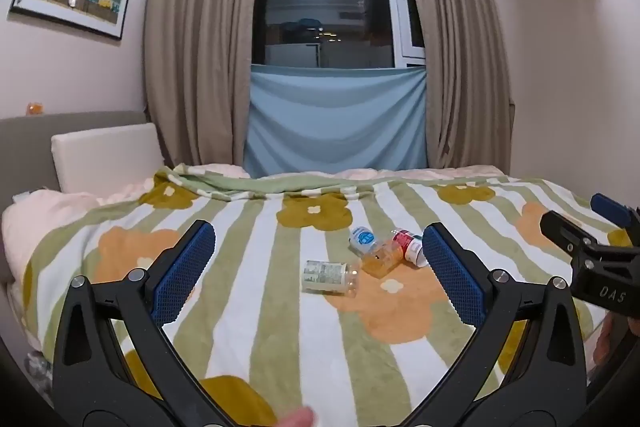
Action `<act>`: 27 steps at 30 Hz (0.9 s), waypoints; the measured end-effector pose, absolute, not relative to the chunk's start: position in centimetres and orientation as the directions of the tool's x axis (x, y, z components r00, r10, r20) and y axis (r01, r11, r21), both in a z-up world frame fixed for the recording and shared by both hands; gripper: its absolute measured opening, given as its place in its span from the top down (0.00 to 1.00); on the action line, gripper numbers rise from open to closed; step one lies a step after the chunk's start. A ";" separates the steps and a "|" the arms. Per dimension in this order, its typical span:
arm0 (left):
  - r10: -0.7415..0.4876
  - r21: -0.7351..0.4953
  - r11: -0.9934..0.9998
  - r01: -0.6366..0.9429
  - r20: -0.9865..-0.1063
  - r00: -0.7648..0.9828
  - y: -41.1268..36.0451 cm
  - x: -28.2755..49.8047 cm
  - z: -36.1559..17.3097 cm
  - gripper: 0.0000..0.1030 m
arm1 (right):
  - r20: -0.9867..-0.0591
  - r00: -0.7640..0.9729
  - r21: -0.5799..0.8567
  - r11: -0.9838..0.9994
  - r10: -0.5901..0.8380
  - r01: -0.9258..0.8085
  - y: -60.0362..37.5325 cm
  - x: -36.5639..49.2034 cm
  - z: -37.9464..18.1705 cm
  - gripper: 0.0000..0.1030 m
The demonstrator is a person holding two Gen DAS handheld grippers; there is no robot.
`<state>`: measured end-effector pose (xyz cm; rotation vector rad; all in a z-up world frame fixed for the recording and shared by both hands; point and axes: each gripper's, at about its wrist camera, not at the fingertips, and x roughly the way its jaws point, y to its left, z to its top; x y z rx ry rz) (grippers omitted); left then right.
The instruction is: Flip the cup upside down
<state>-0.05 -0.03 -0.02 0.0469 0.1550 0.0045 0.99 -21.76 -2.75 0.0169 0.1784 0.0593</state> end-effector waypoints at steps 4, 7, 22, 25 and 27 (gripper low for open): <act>0.017 0.059 0.998 -0.009 -0.137 0.990 -0.5 -0.3 -0.1 0.00 | -0.180 0.981 0.021 0.998 0.068 -0.065 -21.7 0.9 -2.7 0.00; 0.026 0.021 0.999 -0.023 -0.138 0.990 -0.1 -0.6 0.3 0.00 | -0.174 0.983 -0.013 0.998 0.065 -0.069 -21.3 0.6 -2.3 0.00; 0.029 0.006 1.000 -0.028 -0.150 0.988 1.1 -0.7 0.2 0.00 | -0.155 0.986 -0.032 0.998 0.057 -0.063 -20.7 0.1 -2.2 0.00; 0.028 0.008 1.000 -0.027 -0.153 0.988 1.0 -0.6 0.2 0.00 | -0.156 0.986 -0.036 0.997 0.055 -0.061 -20.6 0.0 -2.1 0.00; 0.027 0.010 1.000 -0.026 -0.154 0.988 1.0 -0.6 0.2 0.00 | -0.153 0.987 -0.037 0.997 0.055 -0.061 -20.6 0.0 -2.1 0.00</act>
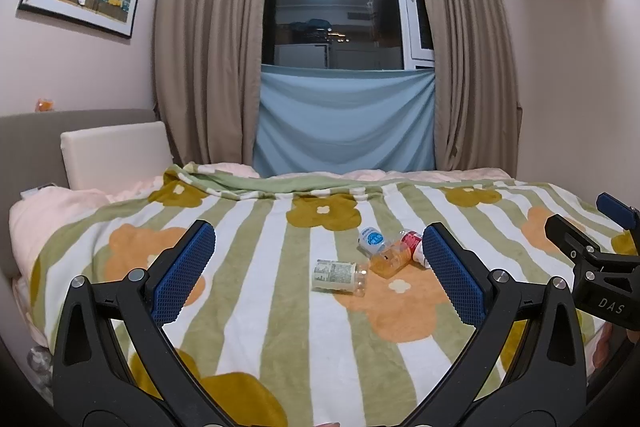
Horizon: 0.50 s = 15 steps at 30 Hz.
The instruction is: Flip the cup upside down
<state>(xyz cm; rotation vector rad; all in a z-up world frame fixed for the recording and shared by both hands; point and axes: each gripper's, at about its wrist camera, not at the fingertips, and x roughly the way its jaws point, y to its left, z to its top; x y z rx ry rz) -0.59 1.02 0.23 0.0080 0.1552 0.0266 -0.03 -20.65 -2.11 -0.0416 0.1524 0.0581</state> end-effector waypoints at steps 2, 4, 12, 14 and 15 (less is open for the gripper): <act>0.027 0.009 1.000 -0.026 -0.155 0.988 1.1 -0.6 0.3 0.00 | -0.154 0.987 -0.037 0.997 0.057 -0.063 -20.7 0.0 -2.2 0.00; 0.027 0.011 1.000 -0.026 -0.155 0.988 1.0 -0.6 0.3 0.00 | -0.151 0.987 -0.037 0.997 0.056 -0.062 -20.7 0.0 -2.3 0.00; 0.027 0.013 1.000 -0.025 -0.156 0.987 1.1 -0.6 0.4 0.00 | -0.148 0.987 -0.035 0.997 0.056 -0.062 -20.5 -0.1 -2.0 0.00; 0.028 0.014 1.000 -0.026 -0.156 0.987 1.1 -0.6 0.4 0.00 | -0.146 0.988 -0.035 0.997 0.056 -0.062 -20.4 -0.1 -2.1 0.00; 0.027 0.013 1.000 -0.025 -0.156 0.987 1.1 -0.6 0.4 0.00 | -0.146 0.988 -0.036 0.998 0.055 -0.061 -20.3 -0.2 -2.1 0.00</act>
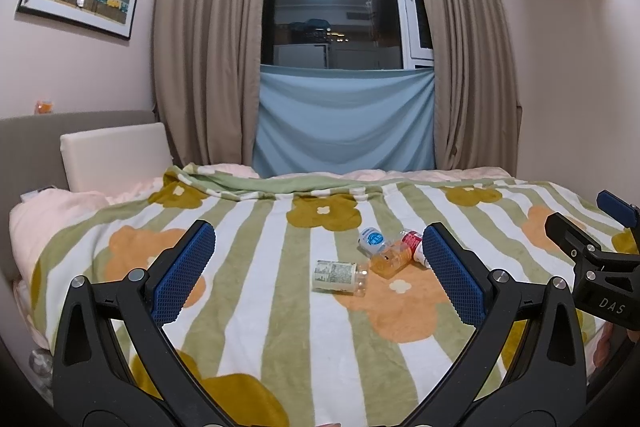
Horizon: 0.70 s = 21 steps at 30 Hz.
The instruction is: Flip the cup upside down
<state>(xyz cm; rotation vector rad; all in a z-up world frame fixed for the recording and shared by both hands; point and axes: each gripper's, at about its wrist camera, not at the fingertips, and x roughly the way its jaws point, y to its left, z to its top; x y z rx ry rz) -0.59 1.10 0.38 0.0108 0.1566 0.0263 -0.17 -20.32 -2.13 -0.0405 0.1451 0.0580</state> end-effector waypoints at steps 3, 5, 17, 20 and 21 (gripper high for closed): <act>0.026 0.013 1.000 -0.025 -0.156 0.987 1.1 -0.6 0.4 0.00 | -0.143 0.988 -0.037 0.997 0.055 -0.060 -20.2 -0.2 -2.1 0.00; 0.027 0.013 1.000 -0.025 -0.156 0.987 1.1 -0.6 0.4 0.00 | -0.142 0.988 -0.038 0.997 0.054 -0.060 -20.3 -0.1 -1.9 0.00; 0.027 0.014 1.000 -0.025 -0.157 0.987 1.0 -0.5 0.2 0.00 | -0.141 0.989 -0.035 0.998 0.049 -0.054 -20.3 -0.1 -1.7 0.00; 0.025 0.016 1.000 -0.023 -0.160 0.987 0.9 -0.4 0.2 0.00 | -0.147 0.988 -0.032 0.998 0.049 -0.054 -20.9 0.1 -1.5 0.00; 0.025 0.016 1.000 -0.022 -0.161 0.987 1.0 -0.4 0.2 0.00 | -0.146 0.988 -0.032 0.998 0.049 -0.055 -20.8 0.1 -1.6 0.00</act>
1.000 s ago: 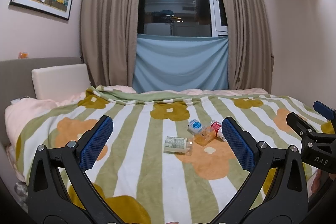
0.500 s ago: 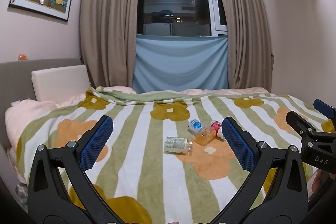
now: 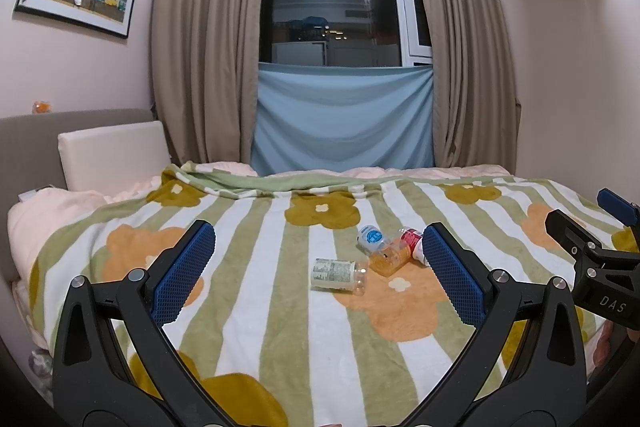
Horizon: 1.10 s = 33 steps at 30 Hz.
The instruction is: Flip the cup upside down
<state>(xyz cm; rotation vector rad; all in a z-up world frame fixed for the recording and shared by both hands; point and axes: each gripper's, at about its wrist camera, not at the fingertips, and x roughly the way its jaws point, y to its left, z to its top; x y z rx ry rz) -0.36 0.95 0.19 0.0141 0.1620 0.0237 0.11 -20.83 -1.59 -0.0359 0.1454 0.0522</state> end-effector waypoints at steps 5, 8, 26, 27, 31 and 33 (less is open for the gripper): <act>0.025 0.017 1.000 -0.022 -0.162 0.986 0.9 -0.3 0.0 0.00 | -0.144 0.988 -0.033 0.998 0.048 -0.054 -20.8 0.2 -1.8 0.00; 0.025 0.017 1.000 -0.023 -0.162 0.986 0.8 -0.3 0.0 0.00 | -0.146 0.988 -0.029 0.998 0.044 -0.049 -21.1 0.4 -2.0 0.00; 0.016 0.003 1.000 -0.016 -0.166 0.986 0.8 -0.1 -0.5 0.00 | -0.151 0.988 -0.029 0.999 0.038 -0.043 -21.6 0.7 -2.6 0.00; 0.016 0.003 1.000 -0.016 -0.166 0.986 0.8 -0.2 -0.5 0.00 | -0.151 0.988 -0.029 0.999 0.037 -0.042 -21.6 0.6 -2.6 0.00; 0.017 0.003 1.000 -0.016 -0.167 0.986 0.7 -0.1 -0.5 0.00 | -0.150 0.988 -0.028 0.999 0.037 -0.042 -21.5 0.6 -2.6 0.00; 0.016 0.002 1.000 -0.016 -0.168 0.986 0.9 0.0 -0.7 0.00 | -0.151 0.988 -0.029 0.999 0.037 -0.042 -21.6 0.7 -2.6 0.00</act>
